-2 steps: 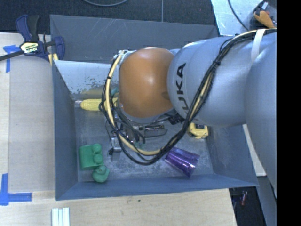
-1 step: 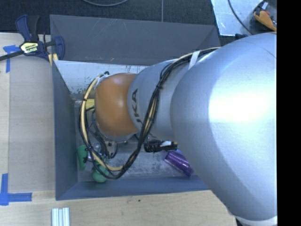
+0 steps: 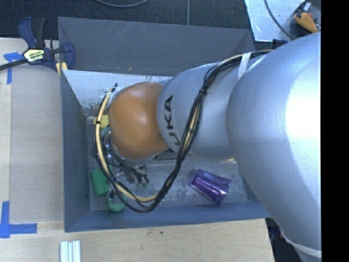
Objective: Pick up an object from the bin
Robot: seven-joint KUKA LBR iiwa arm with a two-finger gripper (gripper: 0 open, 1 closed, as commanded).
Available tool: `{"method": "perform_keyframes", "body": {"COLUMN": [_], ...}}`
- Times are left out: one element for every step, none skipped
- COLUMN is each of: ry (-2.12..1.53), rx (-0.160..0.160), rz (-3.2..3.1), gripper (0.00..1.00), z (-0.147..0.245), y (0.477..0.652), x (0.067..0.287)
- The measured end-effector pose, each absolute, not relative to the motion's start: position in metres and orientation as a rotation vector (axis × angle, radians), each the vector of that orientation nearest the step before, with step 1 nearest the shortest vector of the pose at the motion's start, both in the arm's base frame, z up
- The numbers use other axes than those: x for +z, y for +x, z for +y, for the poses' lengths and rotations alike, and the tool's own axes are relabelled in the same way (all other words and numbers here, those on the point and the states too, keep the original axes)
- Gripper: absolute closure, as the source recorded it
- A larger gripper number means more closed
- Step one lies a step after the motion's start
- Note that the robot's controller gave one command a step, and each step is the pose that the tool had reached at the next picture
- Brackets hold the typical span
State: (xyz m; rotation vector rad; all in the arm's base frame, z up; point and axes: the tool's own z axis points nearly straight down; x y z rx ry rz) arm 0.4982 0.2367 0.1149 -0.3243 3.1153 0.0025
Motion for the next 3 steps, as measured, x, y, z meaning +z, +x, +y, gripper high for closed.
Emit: {"method": "perform_keyframes", "body": {"ry": [0.217,-0.195,0.645], "rx": [0.004,0.001,0.006], "rz": [3.132,3.132,3.072], "gripper": [0.0,0.0,1.0], "z": [0.23,0.229,0.241], "y": [0.49,0.49,0.487], "x": [0.107,0.088,0.074]}}
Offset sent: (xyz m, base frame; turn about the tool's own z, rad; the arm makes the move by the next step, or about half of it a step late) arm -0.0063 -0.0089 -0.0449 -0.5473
